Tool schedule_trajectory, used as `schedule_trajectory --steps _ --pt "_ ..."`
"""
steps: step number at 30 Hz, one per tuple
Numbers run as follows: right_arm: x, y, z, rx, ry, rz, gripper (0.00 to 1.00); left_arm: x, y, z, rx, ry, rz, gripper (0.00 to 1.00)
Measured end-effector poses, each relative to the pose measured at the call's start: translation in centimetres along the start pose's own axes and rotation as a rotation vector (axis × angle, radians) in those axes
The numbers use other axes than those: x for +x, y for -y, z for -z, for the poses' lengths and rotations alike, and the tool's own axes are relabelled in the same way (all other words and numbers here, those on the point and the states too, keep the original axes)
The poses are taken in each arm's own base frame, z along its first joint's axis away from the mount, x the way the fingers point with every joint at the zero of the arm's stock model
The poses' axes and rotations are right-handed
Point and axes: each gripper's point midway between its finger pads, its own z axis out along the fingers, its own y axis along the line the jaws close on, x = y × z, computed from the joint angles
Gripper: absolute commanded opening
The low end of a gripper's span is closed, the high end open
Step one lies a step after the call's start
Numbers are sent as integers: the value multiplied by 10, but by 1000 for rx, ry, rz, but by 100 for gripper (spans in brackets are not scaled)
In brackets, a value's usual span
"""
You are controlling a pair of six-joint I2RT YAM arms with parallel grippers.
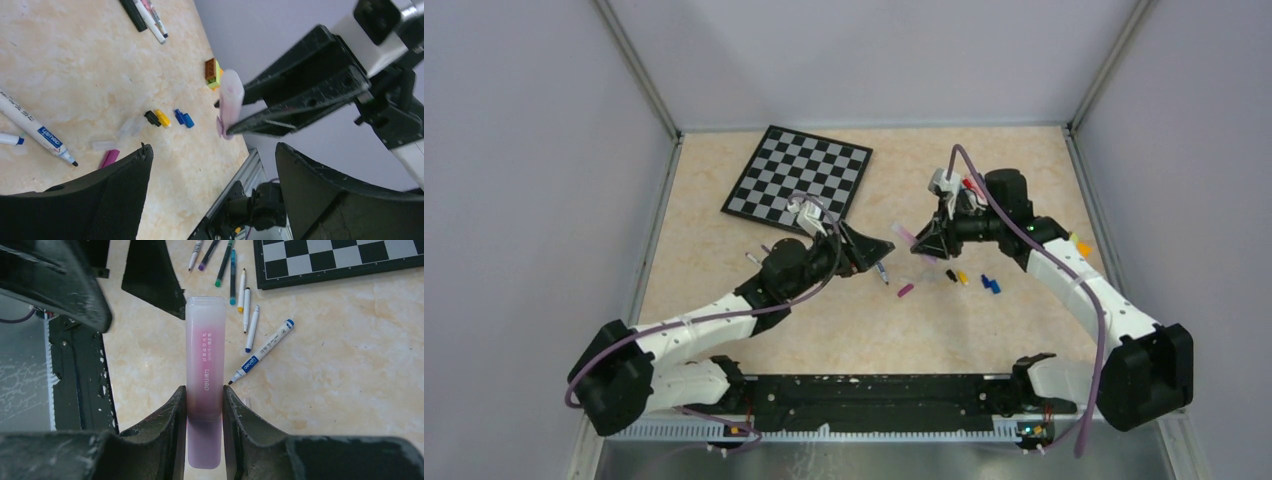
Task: Open the pen caps
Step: Pick up the pen from the center of the board, then open the pen cap from the pen.
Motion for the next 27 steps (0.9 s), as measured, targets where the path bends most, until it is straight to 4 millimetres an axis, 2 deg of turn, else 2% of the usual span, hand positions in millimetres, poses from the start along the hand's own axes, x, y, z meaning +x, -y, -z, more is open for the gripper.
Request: schedule_trajectory --steps 4,12,27 --pt "-2 -6 3 -16 23 20 0 -2 -4 -23 -55 32 0 86" --pt "-7 -9 4 -20 44 42 0 -10 9 -56 -70 70 -1 67" --pt "-2 -6 5 7 39 47 0 9 7 -72 -99 27 4 36"
